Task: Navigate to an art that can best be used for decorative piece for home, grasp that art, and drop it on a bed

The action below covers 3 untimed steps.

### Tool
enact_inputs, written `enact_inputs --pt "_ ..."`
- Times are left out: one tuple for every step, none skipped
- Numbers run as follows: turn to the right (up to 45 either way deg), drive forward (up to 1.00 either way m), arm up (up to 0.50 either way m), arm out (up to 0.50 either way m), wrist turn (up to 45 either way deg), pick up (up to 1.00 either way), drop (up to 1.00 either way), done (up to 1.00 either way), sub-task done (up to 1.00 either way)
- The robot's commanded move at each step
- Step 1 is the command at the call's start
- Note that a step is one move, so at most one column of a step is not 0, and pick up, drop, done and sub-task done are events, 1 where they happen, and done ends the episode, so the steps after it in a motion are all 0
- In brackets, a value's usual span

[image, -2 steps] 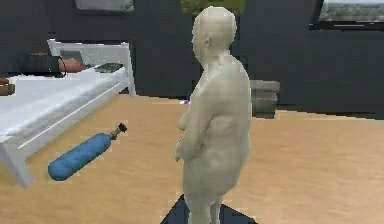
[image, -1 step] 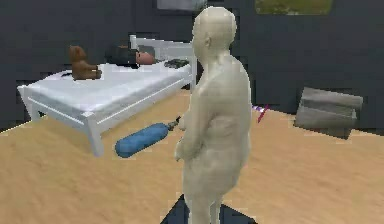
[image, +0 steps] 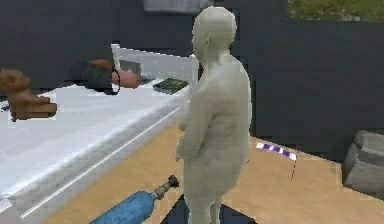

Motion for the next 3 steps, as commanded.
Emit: enact_inputs --pt "0.0 1.00 0.00 0.00 0.0 0.00 0.00 0.00 0.00" --pt "0.0 0.60 0.00 0.00 0.0 0.00 0.00 0.00 0.00" --pt "-45.0 0.00 0.00 0.00 0.0 0.00 0.00 0.00 0.00"
